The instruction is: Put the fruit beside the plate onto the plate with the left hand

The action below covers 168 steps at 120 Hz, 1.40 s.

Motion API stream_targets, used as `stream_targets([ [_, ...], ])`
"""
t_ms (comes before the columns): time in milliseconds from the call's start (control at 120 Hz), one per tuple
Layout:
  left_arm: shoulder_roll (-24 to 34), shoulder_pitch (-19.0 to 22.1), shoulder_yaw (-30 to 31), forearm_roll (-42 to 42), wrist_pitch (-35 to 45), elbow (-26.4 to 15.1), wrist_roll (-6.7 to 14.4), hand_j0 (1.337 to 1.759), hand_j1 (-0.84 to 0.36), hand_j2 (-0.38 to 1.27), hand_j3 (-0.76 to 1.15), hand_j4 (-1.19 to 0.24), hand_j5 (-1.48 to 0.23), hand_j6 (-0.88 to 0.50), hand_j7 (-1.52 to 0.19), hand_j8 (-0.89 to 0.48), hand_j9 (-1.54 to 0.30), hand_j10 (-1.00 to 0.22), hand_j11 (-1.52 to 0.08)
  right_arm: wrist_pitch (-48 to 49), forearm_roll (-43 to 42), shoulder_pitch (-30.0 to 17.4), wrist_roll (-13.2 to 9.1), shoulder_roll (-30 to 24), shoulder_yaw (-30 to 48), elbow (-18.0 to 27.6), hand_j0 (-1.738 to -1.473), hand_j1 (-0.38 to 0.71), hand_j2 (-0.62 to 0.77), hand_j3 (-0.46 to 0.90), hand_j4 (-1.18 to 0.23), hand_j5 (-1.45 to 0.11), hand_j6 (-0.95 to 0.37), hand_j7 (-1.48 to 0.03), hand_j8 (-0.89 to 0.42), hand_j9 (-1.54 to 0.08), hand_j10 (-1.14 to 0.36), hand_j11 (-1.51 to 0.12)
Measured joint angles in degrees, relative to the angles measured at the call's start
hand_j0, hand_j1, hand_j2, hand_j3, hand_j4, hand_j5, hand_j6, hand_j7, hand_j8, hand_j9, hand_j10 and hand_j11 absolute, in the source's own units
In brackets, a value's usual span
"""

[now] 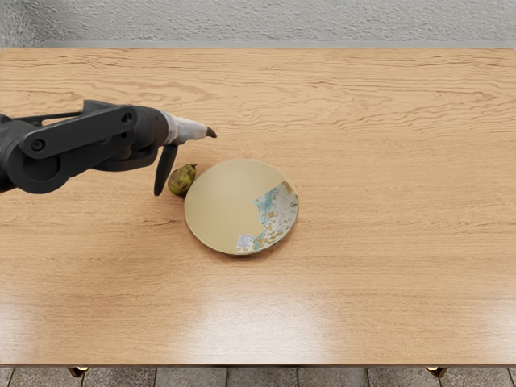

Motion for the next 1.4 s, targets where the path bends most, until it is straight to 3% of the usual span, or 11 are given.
stream_targets([
  [408, 2.18, 1.34, 1.03, -0.09, 1.52, -3.43, 1.85, 1.658, 0.29, 0.01, 0.00, -0.05, -0.07, -0.05, -0.07, -0.05, -0.07, -0.05, -0.06, 0.14, 0.00, -0.06, 0.00, 0.00, -0.01, 0.00, -1.658, -0.35, 0.00, 0.00, 0.00, 0.00, 0.00, 0.00, 0.00, 0.00, 0.00, 0.00],
  [958, -0.69, 2.08, 2.16, 0.01, 2.94, 1.05, 1.16, 1.658, 0.28, 0.01, 0.00, -0.06, -0.07, -0.06, -0.07, -0.06, -0.07, -0.06, -0.07, 0.19, 0.00, -0.09, 0.00, 0.00, -0.01, 0.00, -1.658, -0.35, 0.00, 0.00, 0.00, 0.00, 0.00, 0.00, 0.00, 0.00, 0.00, 0.00],
  [1400, -1.71, 2.05, 3.18, -0.04, 2.75, 1.88, 1.26, 1.658, 0.16, 0.03, 0.00, -0.16, -0.21, -0.16, -0.21, -0.16, -0.21, -0.16, -0.21, 0.28, 0.00, -0.09, 0.00, 0.00, -0.01, 0.08, -1.658, -0.35, 0.00, 0.00, 0.00, 0.00, 0.00, 0.00, 0.00, 0.00, 0.00, 0.00],
])
